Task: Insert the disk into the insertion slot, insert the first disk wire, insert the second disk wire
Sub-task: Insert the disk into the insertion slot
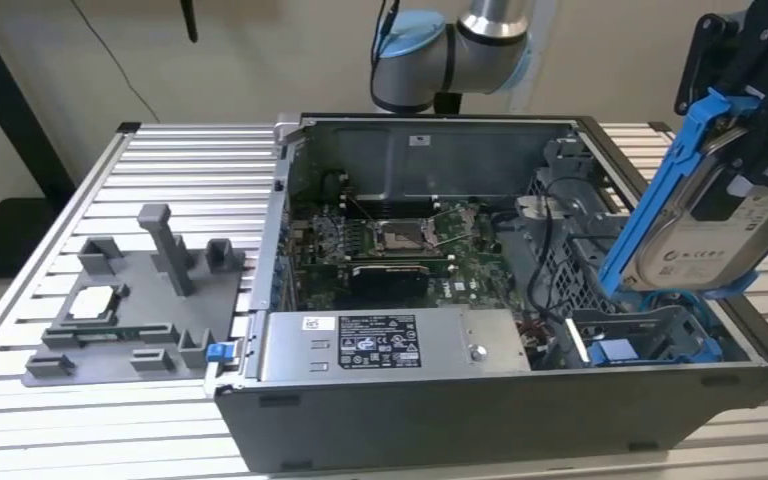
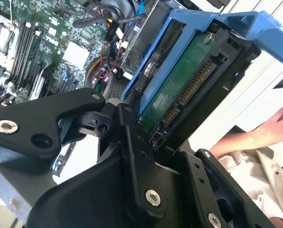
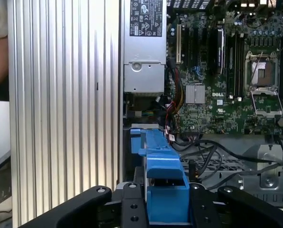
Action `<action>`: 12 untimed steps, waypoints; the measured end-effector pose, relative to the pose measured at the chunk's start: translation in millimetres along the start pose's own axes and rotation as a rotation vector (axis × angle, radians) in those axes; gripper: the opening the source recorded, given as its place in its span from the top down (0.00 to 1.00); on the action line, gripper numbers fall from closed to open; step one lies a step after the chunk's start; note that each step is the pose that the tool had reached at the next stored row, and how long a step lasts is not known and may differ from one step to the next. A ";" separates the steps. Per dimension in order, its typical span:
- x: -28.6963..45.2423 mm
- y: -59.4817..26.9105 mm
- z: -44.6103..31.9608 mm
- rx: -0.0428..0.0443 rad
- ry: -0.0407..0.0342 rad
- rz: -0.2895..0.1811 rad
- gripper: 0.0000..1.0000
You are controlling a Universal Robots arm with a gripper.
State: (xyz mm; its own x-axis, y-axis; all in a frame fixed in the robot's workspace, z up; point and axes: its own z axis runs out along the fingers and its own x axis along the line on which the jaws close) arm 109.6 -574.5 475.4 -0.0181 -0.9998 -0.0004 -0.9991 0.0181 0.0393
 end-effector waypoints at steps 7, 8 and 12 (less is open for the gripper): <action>0.0 -0.2 4.5 0.0000 -0.0002 0.000 1.00; 0.0 -0.2 5.2 0.0000 -0.0001 0.000 1.00; 0.0 -0.3 8.2 0.0000 -0.0001 0.000 1.00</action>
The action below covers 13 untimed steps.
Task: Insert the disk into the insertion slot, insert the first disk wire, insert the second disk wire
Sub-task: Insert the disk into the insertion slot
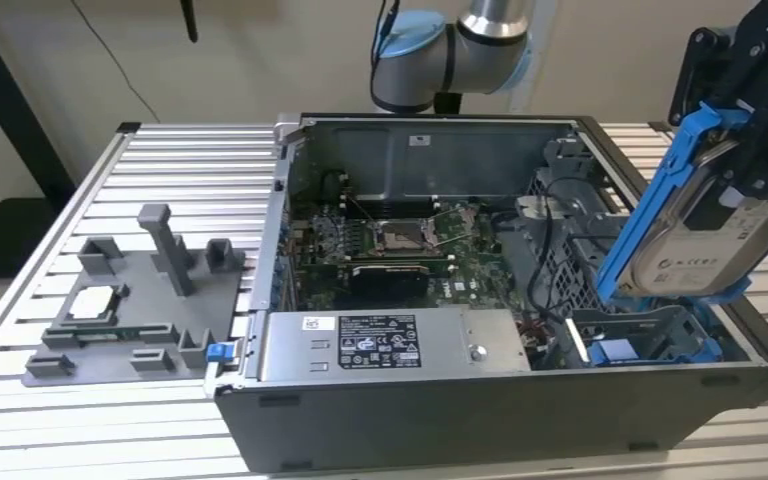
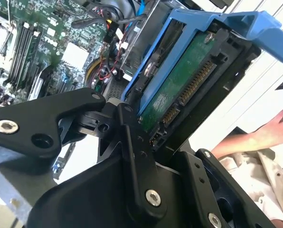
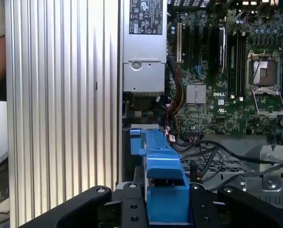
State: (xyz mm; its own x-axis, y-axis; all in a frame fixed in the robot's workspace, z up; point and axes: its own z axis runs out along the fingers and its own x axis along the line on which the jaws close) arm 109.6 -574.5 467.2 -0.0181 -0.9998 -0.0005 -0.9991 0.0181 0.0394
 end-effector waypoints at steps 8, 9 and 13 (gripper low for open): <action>0.0 -0.1 2.4 0.0000 0.0001 0.000 1.00; 0.0 -0.1 2.4 0.0000 0.0000 0.000 1.00; 0.0 -0.1 3.2 0.0000 -0.0003 0.000 1.00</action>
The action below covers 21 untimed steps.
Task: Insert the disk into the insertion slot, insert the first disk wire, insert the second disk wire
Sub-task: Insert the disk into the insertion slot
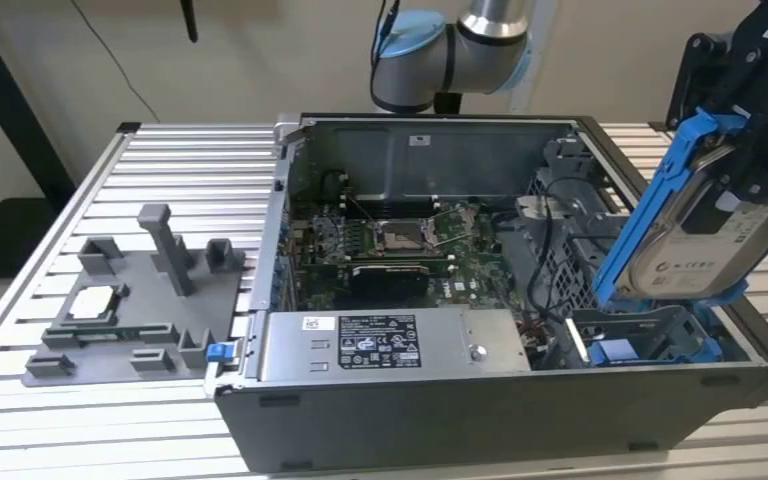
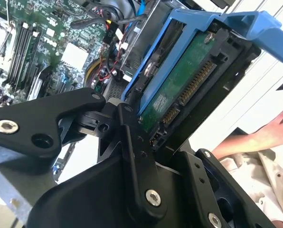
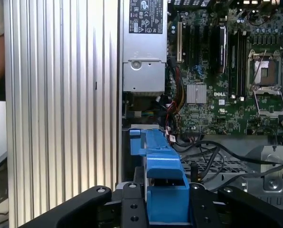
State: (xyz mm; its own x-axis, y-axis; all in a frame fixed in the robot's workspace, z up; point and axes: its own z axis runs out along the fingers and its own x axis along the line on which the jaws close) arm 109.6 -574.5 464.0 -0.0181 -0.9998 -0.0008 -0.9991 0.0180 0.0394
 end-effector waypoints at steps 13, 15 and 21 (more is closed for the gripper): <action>0.0 -5.4 15.4 0.0000 -0.0005 0.000 1.00; -0.1 -6.4 17.2 0.0000 -0.0007 0.000 1.00; -0.1 -6.6 18.4 0.0000 -0.0006 0.000 1.00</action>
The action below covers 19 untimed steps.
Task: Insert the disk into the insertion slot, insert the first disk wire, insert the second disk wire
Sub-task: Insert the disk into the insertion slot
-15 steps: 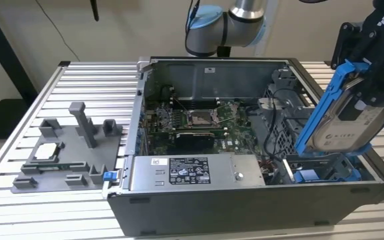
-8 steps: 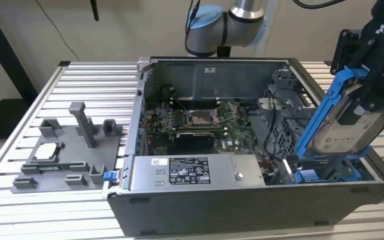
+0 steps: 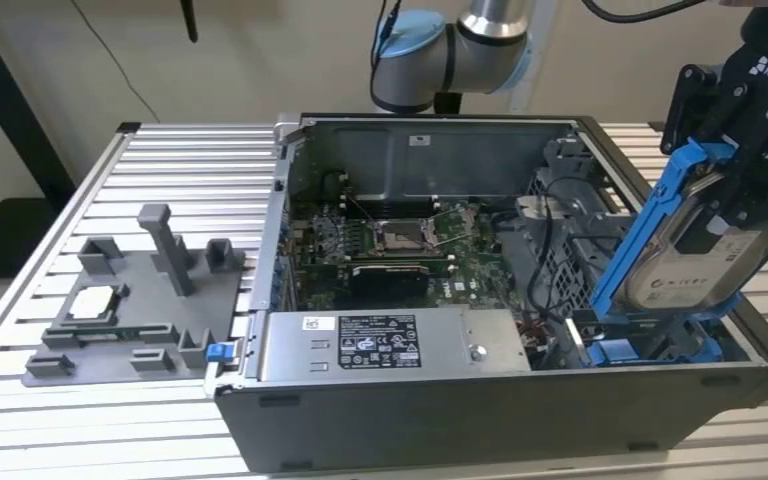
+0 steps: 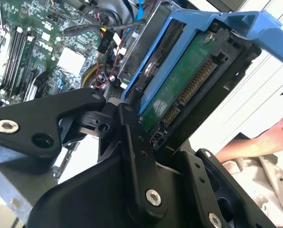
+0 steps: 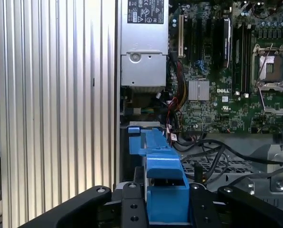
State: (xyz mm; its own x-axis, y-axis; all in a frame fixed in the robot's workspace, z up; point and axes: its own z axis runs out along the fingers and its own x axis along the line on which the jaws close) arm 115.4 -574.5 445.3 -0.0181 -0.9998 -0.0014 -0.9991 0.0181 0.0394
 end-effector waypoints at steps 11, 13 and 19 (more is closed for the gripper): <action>0.0 -0.1 2.4 0.0000 -0.0004 0.000 1.00; 0.0 -0.2 5.4 0.0000 -0.0026 0.000 1.00; 0.0 -1.5 14.7 -0.0002 -0.0101 0.000 1.00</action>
State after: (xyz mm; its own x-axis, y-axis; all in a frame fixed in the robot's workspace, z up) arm 116.4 -574.5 430.6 -0.0181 -0.9998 -0.0116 -0.9991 0.0176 0.0395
